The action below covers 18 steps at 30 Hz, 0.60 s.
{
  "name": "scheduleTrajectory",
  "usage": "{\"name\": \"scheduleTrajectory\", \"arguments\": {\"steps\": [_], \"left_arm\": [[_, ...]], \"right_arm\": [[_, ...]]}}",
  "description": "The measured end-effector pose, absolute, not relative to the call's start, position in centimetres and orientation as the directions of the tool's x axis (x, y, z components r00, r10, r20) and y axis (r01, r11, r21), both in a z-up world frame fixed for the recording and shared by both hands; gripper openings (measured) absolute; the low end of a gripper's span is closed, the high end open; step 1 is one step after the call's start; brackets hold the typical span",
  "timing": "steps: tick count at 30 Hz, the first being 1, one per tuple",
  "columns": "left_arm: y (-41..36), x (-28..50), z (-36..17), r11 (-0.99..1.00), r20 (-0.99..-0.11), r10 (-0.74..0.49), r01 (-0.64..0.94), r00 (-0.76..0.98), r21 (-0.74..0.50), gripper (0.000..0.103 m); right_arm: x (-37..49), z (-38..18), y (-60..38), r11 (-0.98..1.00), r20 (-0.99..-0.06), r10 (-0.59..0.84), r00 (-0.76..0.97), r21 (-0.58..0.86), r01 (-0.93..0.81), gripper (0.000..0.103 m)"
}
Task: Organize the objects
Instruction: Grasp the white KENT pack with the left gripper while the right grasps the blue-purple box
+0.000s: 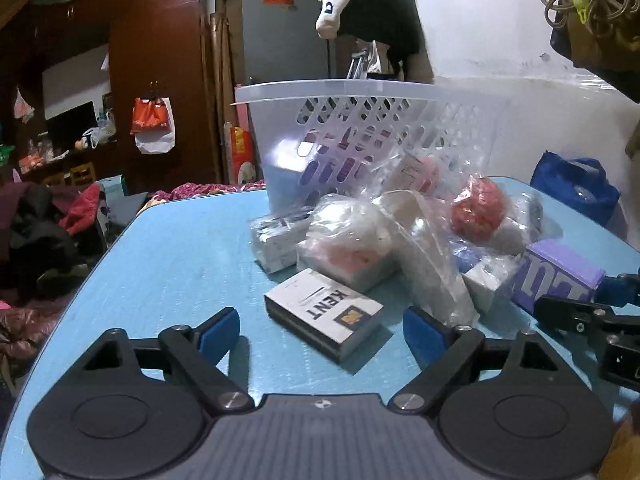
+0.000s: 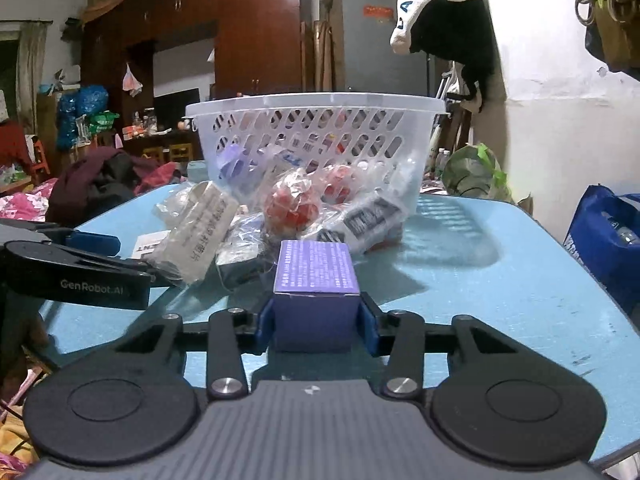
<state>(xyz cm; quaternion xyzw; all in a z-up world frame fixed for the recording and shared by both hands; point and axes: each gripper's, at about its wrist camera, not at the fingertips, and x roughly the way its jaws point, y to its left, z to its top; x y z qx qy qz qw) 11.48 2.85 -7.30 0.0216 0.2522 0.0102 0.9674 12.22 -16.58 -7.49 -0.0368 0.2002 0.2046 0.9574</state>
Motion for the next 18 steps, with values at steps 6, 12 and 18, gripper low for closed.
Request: {"name": "scheduleTrajectory", "arguments": {"steps": [6, 12, 18], "left_arm": [[3.0, 12.5, -6.8, 0.999, -0.535, 0.045, -0.037, 0.844, 0.025, 0.090], [2.8, 12.1, -6.8, 0.998, -0.513, 0.058, -0.047, 0.857, 0.034, 0.053], [3.4, 11.2, -6.4, 0.999, -0.468, 0.022, -0.030, 0.883, -0.011, 0.049]], "right_arm": [[12.2, -7.5, -17.0, 0.915, -0.396, 0.375, 0.838, 0.014, -0.403, 0.045], [12.3, -7.6, -17.1, 0.913, -0.400, 0.379, 0.835, 0.012, -0.409, 0.043], [11.9, -7.0, -17.4, 0.917, -0.371, 0.374, 0.850, 0.009, -0.399, 0.043]]}}
